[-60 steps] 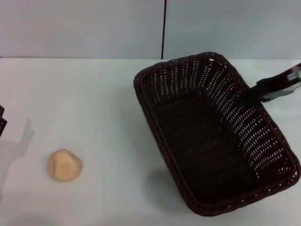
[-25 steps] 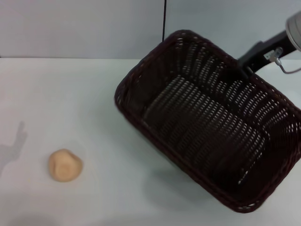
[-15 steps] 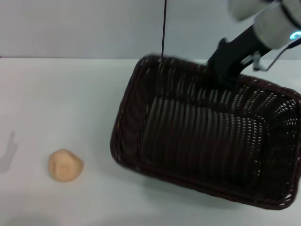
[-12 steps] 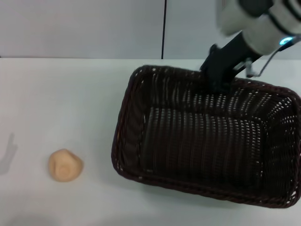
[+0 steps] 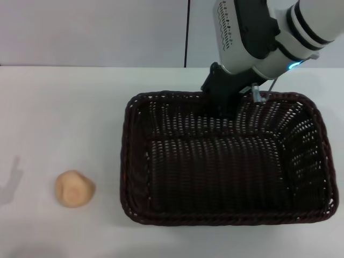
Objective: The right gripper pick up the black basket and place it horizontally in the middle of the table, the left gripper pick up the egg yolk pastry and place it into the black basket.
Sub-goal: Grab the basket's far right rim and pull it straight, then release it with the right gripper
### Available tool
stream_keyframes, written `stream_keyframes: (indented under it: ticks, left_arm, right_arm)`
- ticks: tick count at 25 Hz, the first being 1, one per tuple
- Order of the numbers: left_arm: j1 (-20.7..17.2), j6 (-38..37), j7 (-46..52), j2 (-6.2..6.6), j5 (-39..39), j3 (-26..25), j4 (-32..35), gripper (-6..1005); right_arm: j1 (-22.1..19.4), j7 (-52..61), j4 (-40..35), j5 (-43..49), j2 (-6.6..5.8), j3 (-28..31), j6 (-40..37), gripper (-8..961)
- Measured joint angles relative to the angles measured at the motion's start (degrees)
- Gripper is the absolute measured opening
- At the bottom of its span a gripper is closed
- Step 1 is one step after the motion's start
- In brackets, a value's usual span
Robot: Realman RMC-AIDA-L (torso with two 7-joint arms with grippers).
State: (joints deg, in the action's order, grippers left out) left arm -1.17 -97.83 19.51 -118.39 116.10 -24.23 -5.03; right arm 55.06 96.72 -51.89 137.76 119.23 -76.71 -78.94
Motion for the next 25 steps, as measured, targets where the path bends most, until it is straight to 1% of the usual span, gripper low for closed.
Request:
stream_keyframes:
  ticks: [9, 11, 16, 20, 21, 22, 25]
  left_arm:
    - [0.4, 0.0, 0.0, -0.08, 0.0, 0.0, -0.2, 811]
    - [0.4, 0.0, 0.0, -0.09, 0.0, 0.0, -0.3, 811]
    - [0.6, 0.1, 1.5, -0.02, 0.0, 0.0, -0.2, 810]
    - [0.8, 0.6, 6.0, 0.22, 0.0, 0.2, 0.7, 810]
    - [1.3, 0.5, 10.7, 0.39, 0.1, 1.2, 3.4, 811]
    - [1.3, 0.5, 10.7, 0.39, 0.1, 1.2, 3.4, 811]
    - [2.2, 0.0, 14.5, 0.42, 0.1, 2.8, 6.6, 811]
  right_arm:
    - [-0.2, 0.4, 2.9, -3.4, 0.12, 0.0, 2.1, 244]
    - [-1.0, 0.4, 2.9, -5.2, 0.13, 0.0, 2.2, 251]
    - [-1.7, 0.5, 2.6, -5.6, 0.13, -0.1, 2.2, 267]
    - [-2.8, 0.8, 1.1, -5.5, 0.03, 0.3, 1.9, 369]
    - [-4.5, 1.0, -1.5, -6.0, -0.09, 0.8, 1.6, 394]
    - [-4.5, 1.0, -1.5, -6.0, -0.09, 0.8, 1.6, 420]
    - [-9.4, 0.5, -7.9, -9.0, -0.19, 0.9, 1.5, 496]
